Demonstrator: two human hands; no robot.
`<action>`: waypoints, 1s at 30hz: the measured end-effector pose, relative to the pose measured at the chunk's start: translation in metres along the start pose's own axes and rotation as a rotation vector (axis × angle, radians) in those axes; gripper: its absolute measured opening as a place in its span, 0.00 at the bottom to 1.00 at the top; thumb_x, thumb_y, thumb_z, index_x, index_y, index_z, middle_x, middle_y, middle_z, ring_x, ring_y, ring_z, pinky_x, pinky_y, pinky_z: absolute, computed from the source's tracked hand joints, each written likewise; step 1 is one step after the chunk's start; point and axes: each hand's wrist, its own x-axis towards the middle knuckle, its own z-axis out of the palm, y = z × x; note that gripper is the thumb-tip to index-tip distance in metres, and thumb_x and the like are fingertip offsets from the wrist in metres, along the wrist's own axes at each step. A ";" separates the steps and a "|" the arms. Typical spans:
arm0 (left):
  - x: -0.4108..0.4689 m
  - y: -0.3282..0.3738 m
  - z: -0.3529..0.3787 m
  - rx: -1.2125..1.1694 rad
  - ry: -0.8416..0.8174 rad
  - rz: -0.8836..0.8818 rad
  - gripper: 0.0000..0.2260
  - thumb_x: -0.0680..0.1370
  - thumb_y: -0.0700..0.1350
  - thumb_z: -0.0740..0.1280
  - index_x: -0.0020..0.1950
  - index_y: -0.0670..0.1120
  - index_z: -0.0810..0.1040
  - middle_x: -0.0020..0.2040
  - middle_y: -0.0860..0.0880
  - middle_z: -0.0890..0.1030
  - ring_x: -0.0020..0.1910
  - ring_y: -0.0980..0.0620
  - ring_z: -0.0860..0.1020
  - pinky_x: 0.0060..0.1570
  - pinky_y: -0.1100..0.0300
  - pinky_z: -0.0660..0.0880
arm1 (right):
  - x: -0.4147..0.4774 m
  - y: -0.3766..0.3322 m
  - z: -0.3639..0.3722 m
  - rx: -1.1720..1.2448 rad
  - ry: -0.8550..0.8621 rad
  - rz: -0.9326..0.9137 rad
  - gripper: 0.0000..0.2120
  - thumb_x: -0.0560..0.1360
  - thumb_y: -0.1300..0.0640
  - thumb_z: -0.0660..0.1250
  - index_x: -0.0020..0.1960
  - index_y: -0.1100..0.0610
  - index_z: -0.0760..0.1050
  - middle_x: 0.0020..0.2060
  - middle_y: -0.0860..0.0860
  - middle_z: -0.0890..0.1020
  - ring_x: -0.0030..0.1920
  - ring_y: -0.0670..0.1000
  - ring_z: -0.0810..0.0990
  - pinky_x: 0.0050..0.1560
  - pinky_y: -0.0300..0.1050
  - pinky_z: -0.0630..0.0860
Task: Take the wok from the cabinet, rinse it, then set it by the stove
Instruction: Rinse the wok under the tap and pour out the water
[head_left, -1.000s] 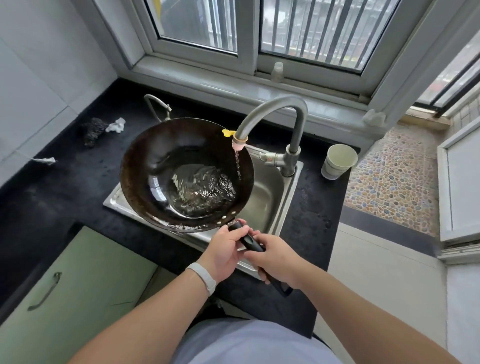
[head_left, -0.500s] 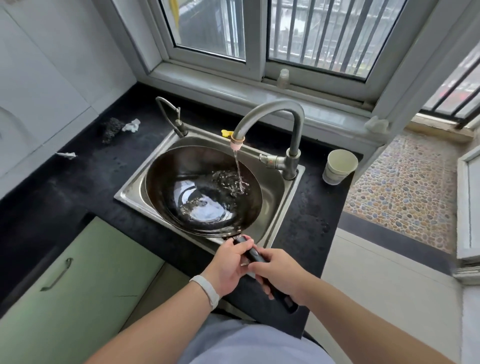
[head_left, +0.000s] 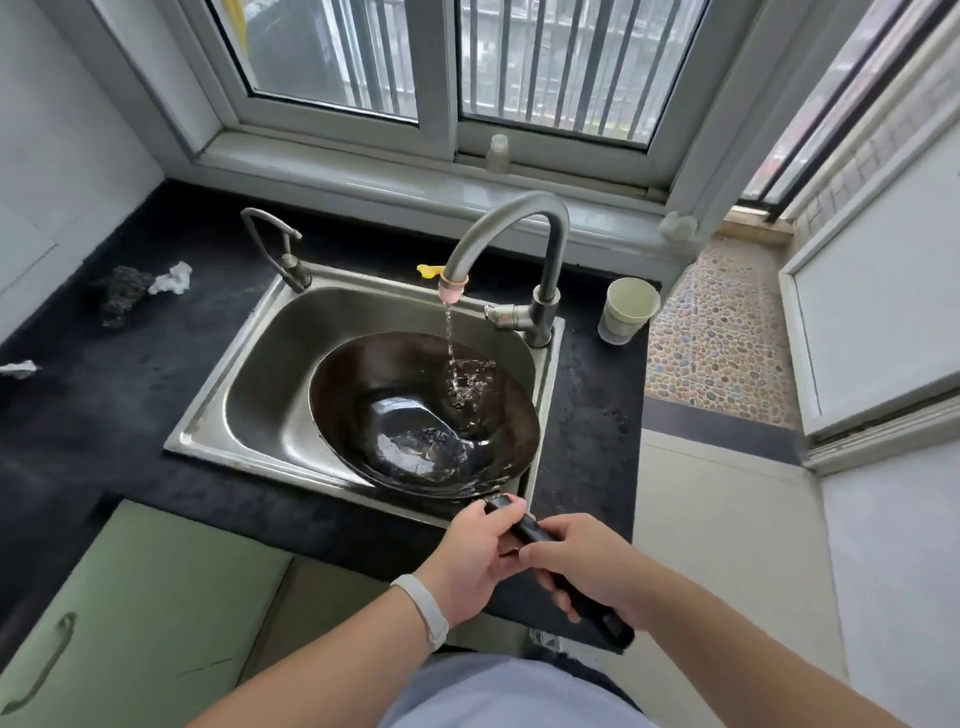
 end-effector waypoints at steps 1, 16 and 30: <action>-0.001 0.000 -0.002 0.003 -0.017 -0.002 0.05 0.81 0.43 0.65 0.52 0.41 0.72 0.44 0.42 0.79 0.43 0.47 0.81 0.40 0.55 0.79 | -0.002 0.000 0.003 -0.001 0.015 0.007 0.10 0.75 0.59 0.68 0.53 0.64 0.77 0.29 0.52 0.77 0.24 0.49 0.73 0.25 0.42 0.72; -0.039 0.005 -0.021 -0.075 -0.327 -0.093 0.05 0.81 0.42 0.64 0.50 0.40 0.73 0.42 0.43 0.79 0.40 0.49 0.80 0.35 0.59 0.78 | -0.050 -0.015 0.064 -0.043 0.237 0.044 0.05 0.76 0.61 0.66 0.48 0.63 0.76 0.30 0.56 0.76 0.24 0.52 0.73 0.26 0.42 0.73; -0.047 -0.007 -0.010 -0.084 -0.455 -0.206 0.07 0.81 0.40 0.62 0.59 0.41 0.72 0.44 0.44 0.80 0.43 0.47 0.79 0.41 0.56 0.76 | -0.077 0.004 0.087 -0.148 0.490 0.042 0.09 0.76 0.60 0.64 0.49 0.67 0.73 0.29 0.56 0.77 0.24 0.55 0.76 0.23 0.41 0.72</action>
